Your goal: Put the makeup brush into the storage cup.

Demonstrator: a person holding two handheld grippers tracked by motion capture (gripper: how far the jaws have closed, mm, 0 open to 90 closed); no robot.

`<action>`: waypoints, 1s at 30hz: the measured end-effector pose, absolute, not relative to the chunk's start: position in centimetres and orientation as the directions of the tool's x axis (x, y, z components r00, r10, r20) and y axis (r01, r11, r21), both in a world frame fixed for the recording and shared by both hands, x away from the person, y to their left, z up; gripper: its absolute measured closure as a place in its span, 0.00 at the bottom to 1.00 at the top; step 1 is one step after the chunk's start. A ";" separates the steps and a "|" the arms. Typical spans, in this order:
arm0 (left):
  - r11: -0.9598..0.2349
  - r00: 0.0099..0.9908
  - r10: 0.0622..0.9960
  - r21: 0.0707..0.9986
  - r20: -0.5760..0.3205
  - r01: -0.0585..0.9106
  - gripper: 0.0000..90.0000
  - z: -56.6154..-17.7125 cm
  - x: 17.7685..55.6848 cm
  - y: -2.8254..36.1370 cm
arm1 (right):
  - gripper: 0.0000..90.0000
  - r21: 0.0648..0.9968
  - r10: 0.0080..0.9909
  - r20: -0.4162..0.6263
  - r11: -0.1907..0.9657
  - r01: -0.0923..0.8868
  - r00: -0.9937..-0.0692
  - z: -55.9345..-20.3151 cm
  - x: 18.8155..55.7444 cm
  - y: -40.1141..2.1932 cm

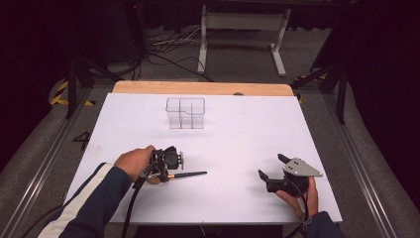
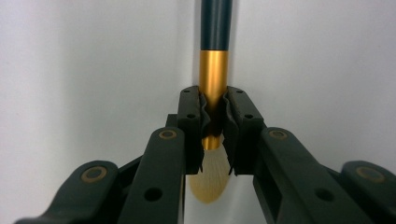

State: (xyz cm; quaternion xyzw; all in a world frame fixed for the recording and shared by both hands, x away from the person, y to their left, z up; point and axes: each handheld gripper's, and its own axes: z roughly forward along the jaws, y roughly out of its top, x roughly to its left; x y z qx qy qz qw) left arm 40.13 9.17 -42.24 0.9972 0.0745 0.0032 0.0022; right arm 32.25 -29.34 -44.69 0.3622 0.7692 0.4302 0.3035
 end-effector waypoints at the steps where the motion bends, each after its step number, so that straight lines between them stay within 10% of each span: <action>1: -0.988 0.988 0.152 0.006 0.009 0.152 0.87 -42.2 40.1 9.2 | 0.13 0.879 0.816 -0.165 0.376 0.292 -0.554 -44.7 32.2 -29.2; 16: -0.983 0.985 0.171 0.073 0.026 0.169 0.87 -38.9 40.3 7.1 | 0.20 0.651 0.547 -0.662 0.758 -0.032 -0.512 -43.7 29.5 -19.8; 30: -0.986 0.987 0.157 0.069 0.029 0.155 0.87 -36.9 39.9 3.5 | 0.37 0.336 0.231 -0.877 0.921 -0.196 -0.420 -46.0 29.6 -11.0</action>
